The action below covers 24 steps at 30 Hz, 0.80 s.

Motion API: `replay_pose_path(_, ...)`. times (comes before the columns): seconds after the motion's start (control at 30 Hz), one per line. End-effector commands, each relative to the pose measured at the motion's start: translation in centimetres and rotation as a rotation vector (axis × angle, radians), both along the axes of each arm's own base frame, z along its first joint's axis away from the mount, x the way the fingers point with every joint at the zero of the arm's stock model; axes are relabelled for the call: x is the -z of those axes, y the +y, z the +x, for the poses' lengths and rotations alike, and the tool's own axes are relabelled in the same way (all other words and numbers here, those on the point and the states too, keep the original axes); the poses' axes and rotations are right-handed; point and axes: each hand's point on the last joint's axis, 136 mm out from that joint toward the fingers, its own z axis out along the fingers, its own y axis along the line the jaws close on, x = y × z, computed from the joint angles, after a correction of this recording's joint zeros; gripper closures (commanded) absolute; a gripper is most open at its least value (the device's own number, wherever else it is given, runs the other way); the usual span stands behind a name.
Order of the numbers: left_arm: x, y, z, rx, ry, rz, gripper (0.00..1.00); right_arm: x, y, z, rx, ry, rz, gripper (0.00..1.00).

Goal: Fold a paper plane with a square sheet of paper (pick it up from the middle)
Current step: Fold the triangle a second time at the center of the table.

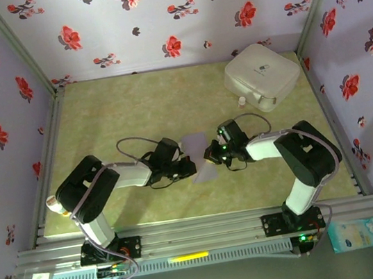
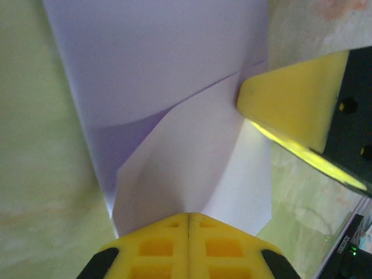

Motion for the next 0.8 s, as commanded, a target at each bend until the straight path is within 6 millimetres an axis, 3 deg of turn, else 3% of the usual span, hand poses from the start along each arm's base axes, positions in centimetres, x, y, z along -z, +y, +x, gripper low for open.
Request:
replay_pose_path(0.0, -0.6, 0.6, -1.0, 0.01, 0.021, 0.037, 1.0, 3.0, -3.1, -0.9, 0.04, 0.059, -0.169, 1.0)
replay_pose_path(0.23, -4.4, -2.1, 0.6, 0.016, -0.029, -0.087, 1.0, 2.8, -2.9, -0.8, 0.036, 0.056, -0.152, 1.0)
replay_pose_path(0.77, -1.5, -4.2, 1.0, 0.059, 0.04, 0.001, 1.0, 2.6, -2.6, -0.7, 0.051, 0.06, -0.127, 1.0)
